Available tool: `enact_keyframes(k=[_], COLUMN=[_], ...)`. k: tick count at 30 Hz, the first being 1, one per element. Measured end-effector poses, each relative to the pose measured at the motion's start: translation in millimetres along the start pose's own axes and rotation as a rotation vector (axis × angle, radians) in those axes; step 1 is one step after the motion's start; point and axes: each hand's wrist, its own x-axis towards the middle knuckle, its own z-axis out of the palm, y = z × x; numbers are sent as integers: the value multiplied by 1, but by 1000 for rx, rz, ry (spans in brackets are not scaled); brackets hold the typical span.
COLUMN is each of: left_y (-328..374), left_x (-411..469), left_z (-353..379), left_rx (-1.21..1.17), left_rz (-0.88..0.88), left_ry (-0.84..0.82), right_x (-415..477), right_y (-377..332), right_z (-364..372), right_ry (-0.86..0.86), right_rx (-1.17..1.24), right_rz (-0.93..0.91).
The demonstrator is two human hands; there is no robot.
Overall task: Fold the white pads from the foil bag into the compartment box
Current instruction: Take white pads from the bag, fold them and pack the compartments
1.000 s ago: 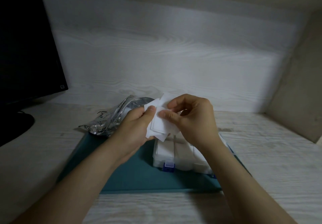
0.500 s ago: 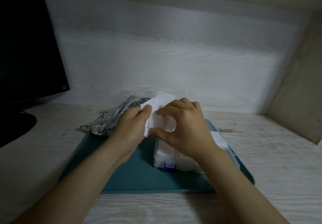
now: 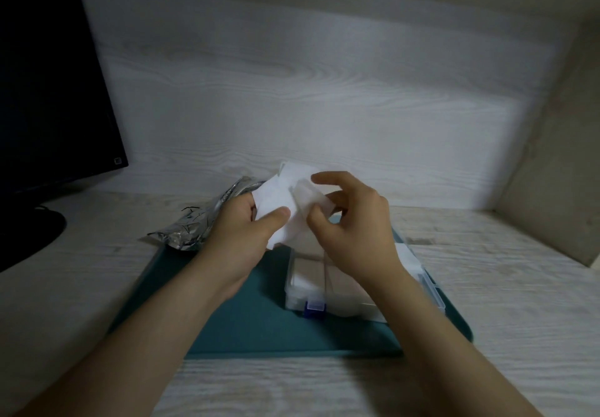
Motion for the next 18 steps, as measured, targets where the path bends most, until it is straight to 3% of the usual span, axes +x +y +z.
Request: enact_keyframes(k=[8, 12, 18], left_y=[-1, -2, -1], left_x=[1, 1, -1], left_z=[-2, -5, -4], left_rx=[49, 90, 214], left_rz=[51, 45, 28], left_ry=[75, 105, 115], right_x=[5, 9, 10], right_y=[6, 6, 4], right_z=[-2, -11, -6], right_ry=[13, 71, -51], right_rx=[155, 497, 320], right_rz=[214, 387, 5])
